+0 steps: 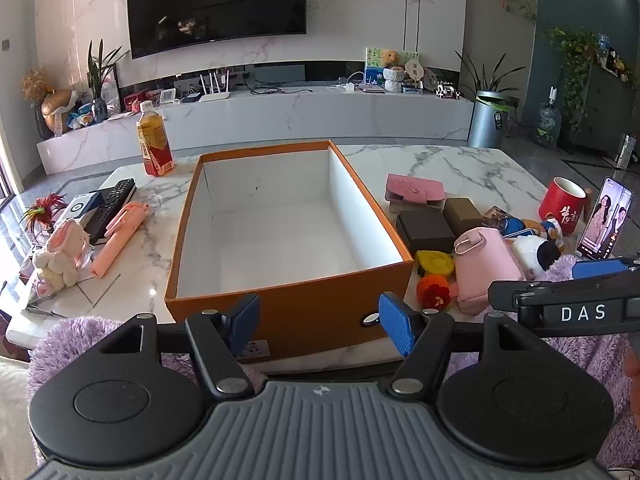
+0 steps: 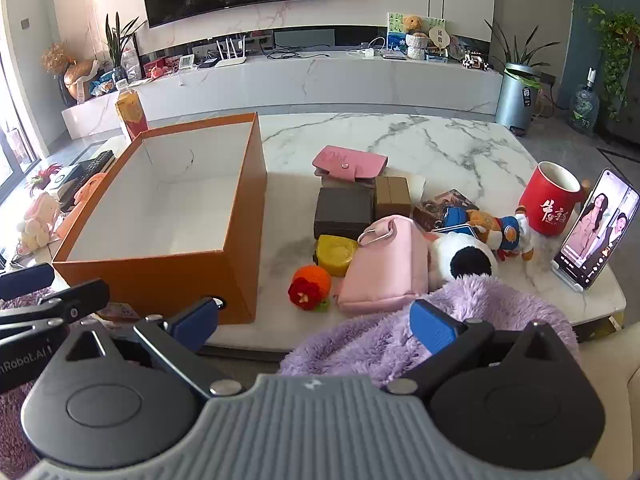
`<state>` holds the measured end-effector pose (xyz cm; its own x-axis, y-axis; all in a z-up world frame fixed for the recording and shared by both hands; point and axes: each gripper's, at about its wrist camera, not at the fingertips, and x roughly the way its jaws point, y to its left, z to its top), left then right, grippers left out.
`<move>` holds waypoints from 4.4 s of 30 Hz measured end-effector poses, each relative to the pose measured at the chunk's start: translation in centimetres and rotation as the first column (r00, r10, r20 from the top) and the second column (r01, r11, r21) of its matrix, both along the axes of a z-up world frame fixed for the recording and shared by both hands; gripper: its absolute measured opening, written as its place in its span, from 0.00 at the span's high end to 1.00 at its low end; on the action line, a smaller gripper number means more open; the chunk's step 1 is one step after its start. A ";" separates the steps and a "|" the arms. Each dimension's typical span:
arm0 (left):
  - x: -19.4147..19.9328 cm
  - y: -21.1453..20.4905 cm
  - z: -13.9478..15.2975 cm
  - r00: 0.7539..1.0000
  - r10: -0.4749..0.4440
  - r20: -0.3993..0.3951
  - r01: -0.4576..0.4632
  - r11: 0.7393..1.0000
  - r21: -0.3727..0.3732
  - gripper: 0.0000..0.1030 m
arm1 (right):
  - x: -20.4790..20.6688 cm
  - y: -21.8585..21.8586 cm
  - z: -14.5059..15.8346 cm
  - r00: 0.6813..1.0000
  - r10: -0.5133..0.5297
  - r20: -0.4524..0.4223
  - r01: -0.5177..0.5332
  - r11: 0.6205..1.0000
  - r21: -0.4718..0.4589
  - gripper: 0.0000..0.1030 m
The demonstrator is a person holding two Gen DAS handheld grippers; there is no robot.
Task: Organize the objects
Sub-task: 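Move the right tool toward the pink handbag and plush toy, then grasp the pink handbag with the left tool while the right tool grasps the white plush toy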
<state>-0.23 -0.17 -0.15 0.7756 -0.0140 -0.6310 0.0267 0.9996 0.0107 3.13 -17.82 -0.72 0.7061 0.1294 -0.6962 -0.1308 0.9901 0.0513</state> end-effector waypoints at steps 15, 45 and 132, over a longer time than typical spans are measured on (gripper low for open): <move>0.1 0.2 -0.2 1.000 0.014 -0.018 -0.014 1.000 0.004 0.24 | 0.0 0.2 -0.5 1.000 0.010 -0.014 -0.010 1.000 -0.003 0.01; 0.4 -0.1 -0.7 0.999 -0.007 -0.051 0.008 1.000 0.003 0.30 | 0.3 0.0 -1.4 0.999 0.027 -0.044 -0.026 0.999 0.021 0.01; 16.8 -10.9 -7.2 0.853 -0.341 -0.395 0.178 0.902 -0.394 0.69 | 16.4 -9.6 -8.6 0.896 0.215 -0.388 -0.332 0.905 -0.265 0.29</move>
